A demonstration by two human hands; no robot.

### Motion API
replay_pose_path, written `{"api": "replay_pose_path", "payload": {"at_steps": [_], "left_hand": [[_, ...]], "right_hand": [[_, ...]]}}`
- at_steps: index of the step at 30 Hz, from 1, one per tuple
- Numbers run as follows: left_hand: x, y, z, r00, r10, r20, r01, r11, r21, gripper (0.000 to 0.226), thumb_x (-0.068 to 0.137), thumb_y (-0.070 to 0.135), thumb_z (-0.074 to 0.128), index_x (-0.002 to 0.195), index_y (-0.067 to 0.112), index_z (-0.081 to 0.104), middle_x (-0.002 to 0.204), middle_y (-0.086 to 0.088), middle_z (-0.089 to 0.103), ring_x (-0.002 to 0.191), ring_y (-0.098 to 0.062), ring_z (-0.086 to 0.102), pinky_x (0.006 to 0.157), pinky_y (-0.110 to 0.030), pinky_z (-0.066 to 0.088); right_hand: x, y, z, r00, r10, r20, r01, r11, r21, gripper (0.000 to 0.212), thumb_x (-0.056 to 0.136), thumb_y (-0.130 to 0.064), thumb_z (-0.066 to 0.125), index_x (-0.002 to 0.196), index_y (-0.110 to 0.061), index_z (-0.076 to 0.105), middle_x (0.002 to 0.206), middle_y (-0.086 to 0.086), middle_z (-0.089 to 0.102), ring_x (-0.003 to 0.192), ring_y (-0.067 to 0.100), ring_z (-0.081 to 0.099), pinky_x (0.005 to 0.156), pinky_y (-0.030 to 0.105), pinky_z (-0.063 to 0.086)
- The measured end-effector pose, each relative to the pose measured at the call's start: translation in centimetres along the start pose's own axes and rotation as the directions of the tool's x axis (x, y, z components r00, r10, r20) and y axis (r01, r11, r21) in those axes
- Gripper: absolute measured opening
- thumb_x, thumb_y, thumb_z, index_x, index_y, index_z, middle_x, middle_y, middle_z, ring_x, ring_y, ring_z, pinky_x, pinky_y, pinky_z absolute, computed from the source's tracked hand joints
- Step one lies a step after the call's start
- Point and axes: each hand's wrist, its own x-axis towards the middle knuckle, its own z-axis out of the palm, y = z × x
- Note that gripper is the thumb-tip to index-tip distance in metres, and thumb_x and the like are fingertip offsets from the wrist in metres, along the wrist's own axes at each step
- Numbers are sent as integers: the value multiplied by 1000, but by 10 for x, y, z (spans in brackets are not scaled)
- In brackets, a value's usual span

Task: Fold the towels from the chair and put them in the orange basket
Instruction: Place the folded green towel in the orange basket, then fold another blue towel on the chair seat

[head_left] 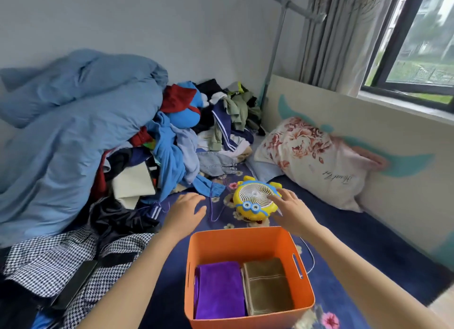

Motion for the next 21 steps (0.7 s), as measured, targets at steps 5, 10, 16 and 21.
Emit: {"api": "replay_pose_path", "payload": {"at_steps": [5,10,16,21], "left_hand": [[-4,16,-27,988,12,-154,-15,1000,-20,33,93,19,52,124,8,57,128,-4,54,123,-22,44,101,-28,33],[-32,12,-42,947,-132,-292,111,990,-85,28,89,10,58,115,3,62,120,-10,59,111,-25,51,94,-26,35],[-110,12,-27,832,-416,-368,394,909,-138,28,89,11,58,115,1,62,120,-15,58,112,-30,52,96,-37,40],[-209,43,11,644,-635,-427,616,761,-203,25,85,4,61,109,-4,65,114,-19,63,110,-33,56,96,-37,39]], "right_hand": [[9,-1,-33,992,-91,-87,89,995,-36,52,94,-30,49,143,-24,31,155,5,16,143,23,12,110,37,26],[19,-14,-51,963,-243,-117,237,969,-64,51,94,-27,47,143,-21,32,155,8,11,143,24,9,110,38,23],[14,-14,-44,894,-438,-94,434,899,-63,50,92,-22,49,140,-18,37,152,9,19,140,26,18,107,39,28],[-22,-17,-17,753,-657,38,658,753,-30,52,91,-20,48,141,-20,35,154,8,16,142,23,15,107,37,28]]}}
